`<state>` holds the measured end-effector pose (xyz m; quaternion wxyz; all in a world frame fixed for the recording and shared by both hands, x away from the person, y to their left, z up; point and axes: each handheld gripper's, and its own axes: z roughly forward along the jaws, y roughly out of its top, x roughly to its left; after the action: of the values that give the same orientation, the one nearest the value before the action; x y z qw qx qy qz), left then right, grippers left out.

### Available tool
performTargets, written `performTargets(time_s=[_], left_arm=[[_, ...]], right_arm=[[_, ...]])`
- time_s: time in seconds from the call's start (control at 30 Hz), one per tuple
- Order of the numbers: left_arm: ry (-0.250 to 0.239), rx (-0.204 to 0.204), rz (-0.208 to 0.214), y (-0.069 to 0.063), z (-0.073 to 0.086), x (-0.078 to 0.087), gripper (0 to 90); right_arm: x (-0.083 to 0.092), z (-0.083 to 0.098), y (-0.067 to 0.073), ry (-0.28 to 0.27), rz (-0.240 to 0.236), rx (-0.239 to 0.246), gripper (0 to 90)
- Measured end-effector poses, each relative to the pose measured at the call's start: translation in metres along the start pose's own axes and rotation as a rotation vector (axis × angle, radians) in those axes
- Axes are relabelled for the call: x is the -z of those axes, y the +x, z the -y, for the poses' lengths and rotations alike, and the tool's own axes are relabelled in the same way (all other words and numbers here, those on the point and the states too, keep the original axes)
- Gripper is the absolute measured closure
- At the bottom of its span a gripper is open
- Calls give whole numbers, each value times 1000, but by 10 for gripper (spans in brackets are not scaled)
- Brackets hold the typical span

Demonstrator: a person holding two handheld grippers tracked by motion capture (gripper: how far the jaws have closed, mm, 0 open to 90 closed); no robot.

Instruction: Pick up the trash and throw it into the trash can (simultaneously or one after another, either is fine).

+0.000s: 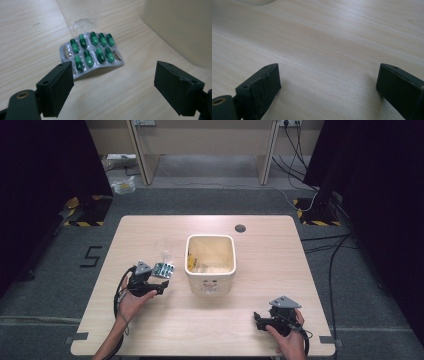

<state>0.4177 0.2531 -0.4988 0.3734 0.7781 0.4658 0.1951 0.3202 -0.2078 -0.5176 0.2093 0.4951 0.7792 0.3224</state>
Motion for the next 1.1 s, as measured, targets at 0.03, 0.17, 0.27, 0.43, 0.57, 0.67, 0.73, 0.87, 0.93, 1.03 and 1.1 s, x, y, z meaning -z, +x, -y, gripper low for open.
performTargets(time_s=[0.03,0.17,0.27,0.43,0.57,0.67,0.73,0.87,0.93,1.03,1.1], left_arm=[[-5,11,-7,2,-2,-2,153],[0,47,-14,10,-8,-9,153],[-2,63,-39,16,-13,-13,153],[14,68,-54,19,-19,-20,153],[29,83,-51,21,-23,-29,153],[36,73,-53,18,-24,-32,155],[47,68,-67,17,-26,-37,160],[69,77,-91,20,-26,-44,158],[77,95,-77,21,-25,-48,153],[80,103,-73,19,-27,-52,152],[82,103,-73,18,-28,-53,152]], right_arm=[[0,0,0,0,-1,-1,57],[0,0,0,2,-1,0,55],[0,0,0,3,0,1,54],[-1,0,0,3,-2,6,50],[-1,-1,0,4,-3,6,49],[-1,-1,0,4,-3,6,49],[-1,-1,0,4,-4,6,48],[-1,-1,0,6,-6,7,47],[-1,-1,0,6,-6,7,46],[-1,-1,0,6,-8,6,45],[-1,-1,0,6,-8,6,45]])
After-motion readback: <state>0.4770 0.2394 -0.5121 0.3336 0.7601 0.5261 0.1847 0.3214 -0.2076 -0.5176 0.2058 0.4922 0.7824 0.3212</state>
